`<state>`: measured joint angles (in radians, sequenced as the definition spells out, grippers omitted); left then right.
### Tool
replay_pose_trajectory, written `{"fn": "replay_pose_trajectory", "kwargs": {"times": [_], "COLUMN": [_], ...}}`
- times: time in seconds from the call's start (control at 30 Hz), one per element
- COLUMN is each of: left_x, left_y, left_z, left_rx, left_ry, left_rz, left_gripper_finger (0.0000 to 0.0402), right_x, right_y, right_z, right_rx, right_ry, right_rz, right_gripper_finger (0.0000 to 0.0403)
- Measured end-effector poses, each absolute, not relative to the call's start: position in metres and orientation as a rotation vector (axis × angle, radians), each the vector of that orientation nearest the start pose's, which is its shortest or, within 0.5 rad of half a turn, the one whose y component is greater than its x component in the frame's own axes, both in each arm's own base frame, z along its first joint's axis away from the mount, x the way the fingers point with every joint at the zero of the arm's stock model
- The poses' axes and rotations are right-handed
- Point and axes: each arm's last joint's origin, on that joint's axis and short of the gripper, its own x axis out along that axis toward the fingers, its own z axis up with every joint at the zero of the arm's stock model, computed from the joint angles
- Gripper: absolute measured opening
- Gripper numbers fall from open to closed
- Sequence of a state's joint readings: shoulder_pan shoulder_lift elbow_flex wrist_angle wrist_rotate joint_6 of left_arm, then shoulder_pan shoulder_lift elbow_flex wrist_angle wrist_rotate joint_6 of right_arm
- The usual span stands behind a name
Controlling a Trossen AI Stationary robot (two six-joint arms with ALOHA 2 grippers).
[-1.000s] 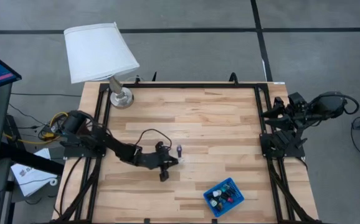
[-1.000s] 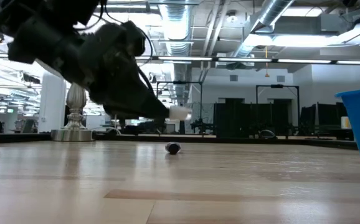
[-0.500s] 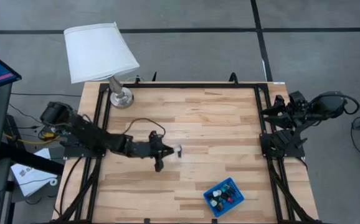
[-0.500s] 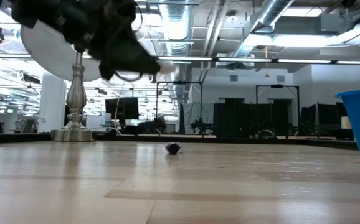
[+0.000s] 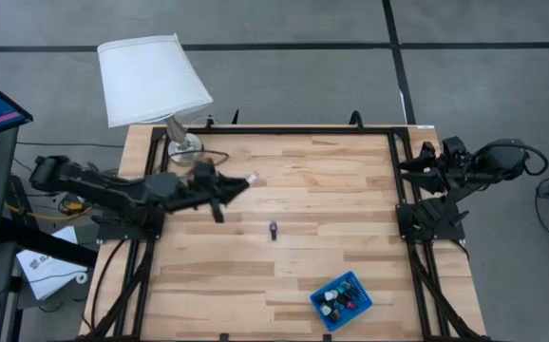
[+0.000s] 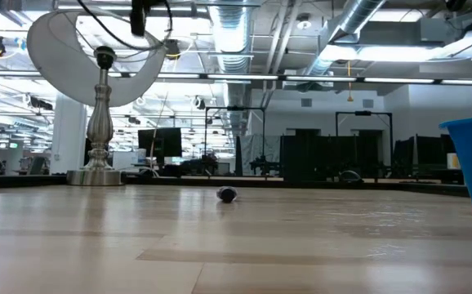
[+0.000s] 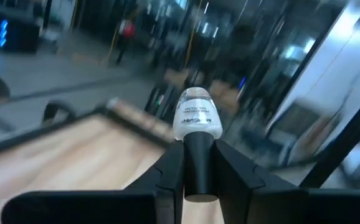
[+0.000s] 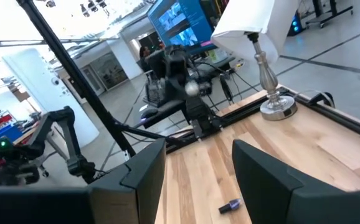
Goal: Pick & Place Nail Polish
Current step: Put the white nail polish into the blue bin
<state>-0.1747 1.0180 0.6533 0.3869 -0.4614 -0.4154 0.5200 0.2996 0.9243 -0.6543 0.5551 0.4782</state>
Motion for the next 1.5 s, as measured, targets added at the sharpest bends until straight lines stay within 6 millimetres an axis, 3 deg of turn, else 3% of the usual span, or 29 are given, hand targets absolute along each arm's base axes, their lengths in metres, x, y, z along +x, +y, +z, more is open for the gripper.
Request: {"fn": "replay_pose_trajectory", "kwargs": {"times": [0.2,0.37,0.63,0.9,1.23,1.37,1.5], "left_x": [0.191,0.165,0.134,0.123,0.133,0.142,0.155], "left_y": [-0.022,-0.022,-0.028,-0.034,-0.036,-0.036,-0.036], "left_z": [0.344,0.375,0.413,0.441,0.437,0.431,0.422], "left_rx": [-0.515,-0.555,-0.483,-0.354,-0.267,-0.221,-0.170], "left_ry": [-0.394,-0.676,-1.006,-1.085,-1.007,-0.905,-0.782], "left_rz": [0.162,-0.059,-0.400,-0.500,-0.412,-0.300,-0.160], "left_gripper_finger": [0.0054,0.0054,0.0054,0.0054,0.0055,0.0055,0.0054], "right_x": [0.028,0.028,0.028,0.028,0.028,0.028,0.027], "right_y": [-0.002,-0.003,-0.003,-0.004,-0.004,-0.004,-0.004], "right_z": [0.371,0.371,0.371,0.371,0.371,0.371,0.371], "right_rx": [0.465,0.451,0.446,0.446,0.445,0.398,0.322], "right_ry": [0.007,0.004,0.001,-0.004,-0.004,0.000,0.001], "right_rz": [-0.062,-0.078,-0.091,-0.110,-0.113,-0.113,-0.111], "right_gripper_finger": [0.0177,0.0177,0.0177,0.0171,0.0146,0.0112,0.0042]}}
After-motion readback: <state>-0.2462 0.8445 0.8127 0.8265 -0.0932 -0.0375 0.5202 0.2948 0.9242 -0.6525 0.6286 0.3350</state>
